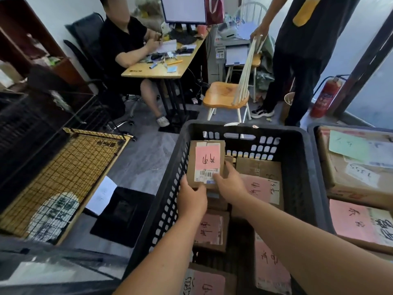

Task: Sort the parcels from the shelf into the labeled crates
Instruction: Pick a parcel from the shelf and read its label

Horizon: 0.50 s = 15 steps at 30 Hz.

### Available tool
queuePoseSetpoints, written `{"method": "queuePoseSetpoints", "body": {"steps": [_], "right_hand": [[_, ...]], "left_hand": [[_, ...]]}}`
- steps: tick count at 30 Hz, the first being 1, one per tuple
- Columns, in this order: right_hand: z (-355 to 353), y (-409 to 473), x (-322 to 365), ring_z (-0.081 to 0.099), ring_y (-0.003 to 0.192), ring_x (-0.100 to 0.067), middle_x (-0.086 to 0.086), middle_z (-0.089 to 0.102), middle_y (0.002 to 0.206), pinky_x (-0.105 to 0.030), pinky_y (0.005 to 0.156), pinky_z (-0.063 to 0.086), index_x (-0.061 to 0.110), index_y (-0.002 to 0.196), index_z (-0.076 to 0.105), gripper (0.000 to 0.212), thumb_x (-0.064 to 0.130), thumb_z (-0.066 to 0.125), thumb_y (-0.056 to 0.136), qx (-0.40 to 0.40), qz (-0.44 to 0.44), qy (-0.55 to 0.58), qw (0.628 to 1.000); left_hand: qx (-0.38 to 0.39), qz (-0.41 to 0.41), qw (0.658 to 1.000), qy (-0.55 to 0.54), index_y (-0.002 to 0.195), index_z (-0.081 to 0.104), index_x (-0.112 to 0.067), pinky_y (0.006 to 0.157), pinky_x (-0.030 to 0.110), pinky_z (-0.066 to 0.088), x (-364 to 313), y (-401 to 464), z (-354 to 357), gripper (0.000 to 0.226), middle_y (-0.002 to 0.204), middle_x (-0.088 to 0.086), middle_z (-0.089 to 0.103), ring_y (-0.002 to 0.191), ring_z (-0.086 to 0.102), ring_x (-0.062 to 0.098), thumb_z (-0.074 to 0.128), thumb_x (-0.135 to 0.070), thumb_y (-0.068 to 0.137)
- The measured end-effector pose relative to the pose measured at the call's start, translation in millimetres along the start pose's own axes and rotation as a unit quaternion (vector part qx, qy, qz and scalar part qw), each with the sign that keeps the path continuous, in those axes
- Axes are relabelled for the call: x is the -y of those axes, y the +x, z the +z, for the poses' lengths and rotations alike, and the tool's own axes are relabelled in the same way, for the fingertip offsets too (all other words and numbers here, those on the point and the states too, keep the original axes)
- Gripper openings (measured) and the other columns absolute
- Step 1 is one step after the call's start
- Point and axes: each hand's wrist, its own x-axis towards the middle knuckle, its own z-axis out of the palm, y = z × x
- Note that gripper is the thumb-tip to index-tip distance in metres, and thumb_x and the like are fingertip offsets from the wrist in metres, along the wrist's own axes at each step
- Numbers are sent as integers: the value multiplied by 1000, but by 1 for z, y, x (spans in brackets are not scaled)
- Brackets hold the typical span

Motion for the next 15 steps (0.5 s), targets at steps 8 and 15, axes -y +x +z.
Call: {"method": "queuePoseSetpoints", "body": {"steps": [8, 15], "right_hand": [[16, 1, -8, 72, 96, -20, 5, 69, 124, -45, 74, 66, 29, 143, 51, 39, 26, 55, 104, -8, 56, 29, 998], [-5, -23, -3, 66, 98, -15, -1, 62, 141, -38, 85, 60, 29, 159, 31, 64, 38, 58, 102, -18, 23, -30, 999]], "left_hand": [[55, 35, 998, 24, 168, 12, -46, 65, 15, 48, 12, -14, 5, 79, 152, 1, 58, 109, 63, 12, 56, -17, 109], [110, 34, 991, 65, 168, 8, -46, 58, 19, 44, -9, -19, -23, 81, 134, -8, 58, 87, 61, 5, 57, -23, 108]]}}
